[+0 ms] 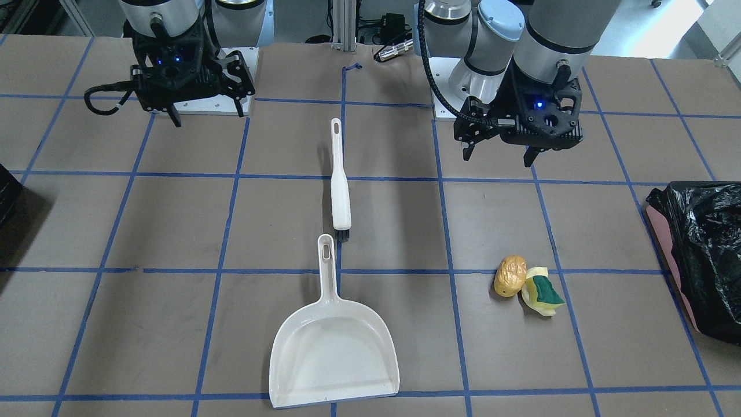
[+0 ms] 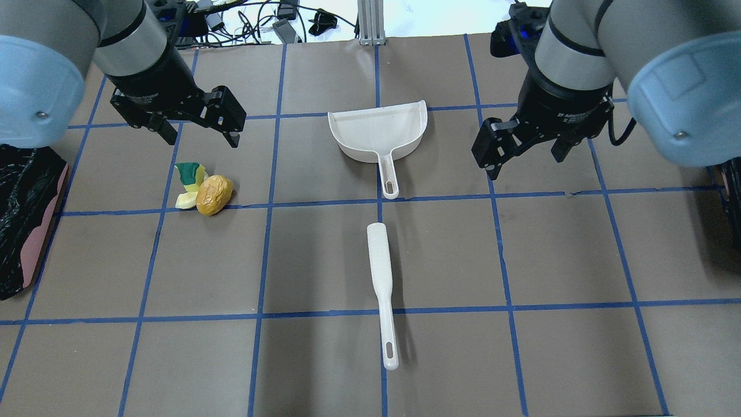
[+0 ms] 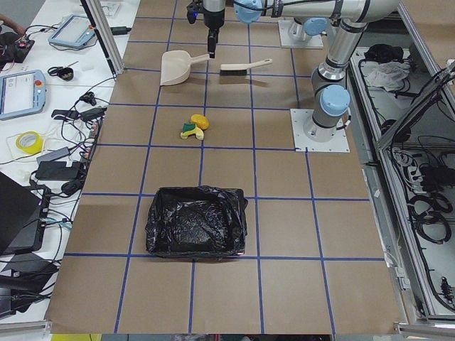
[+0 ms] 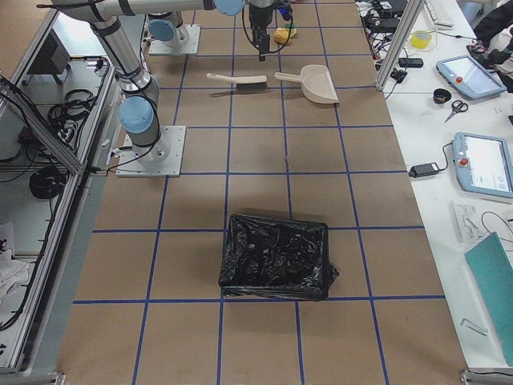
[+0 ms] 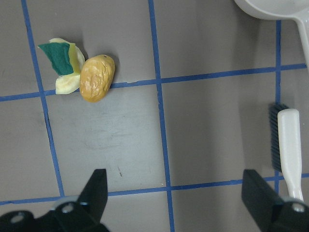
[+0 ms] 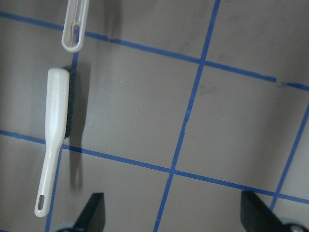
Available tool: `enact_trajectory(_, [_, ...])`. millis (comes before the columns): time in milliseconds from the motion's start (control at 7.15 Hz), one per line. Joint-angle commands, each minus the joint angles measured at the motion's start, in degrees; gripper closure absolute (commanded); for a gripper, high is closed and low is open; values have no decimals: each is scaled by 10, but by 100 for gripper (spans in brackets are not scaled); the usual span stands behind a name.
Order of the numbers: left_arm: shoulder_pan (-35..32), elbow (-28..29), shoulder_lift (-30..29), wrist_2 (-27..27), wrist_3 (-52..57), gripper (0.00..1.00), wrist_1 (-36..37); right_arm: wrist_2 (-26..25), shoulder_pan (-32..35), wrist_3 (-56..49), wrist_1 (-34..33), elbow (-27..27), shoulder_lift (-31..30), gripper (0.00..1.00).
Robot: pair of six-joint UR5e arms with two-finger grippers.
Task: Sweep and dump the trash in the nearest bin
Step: 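Reach the left gripper to the dustpan handle while the right reaches the brush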
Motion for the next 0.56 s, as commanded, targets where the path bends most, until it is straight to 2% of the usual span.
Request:
enact_trajectory(0, [12,11,-17,3,14,0,22,25,43,23,-22,76,-11,0])
enact_trajectory(140, [30,20,-38,0,18,0,59,25,72,83,-69,103,-4,0])
enact_trajectory(419, [29,100,-105,4,13,0,57,25,141,117,-110,131,21,0])
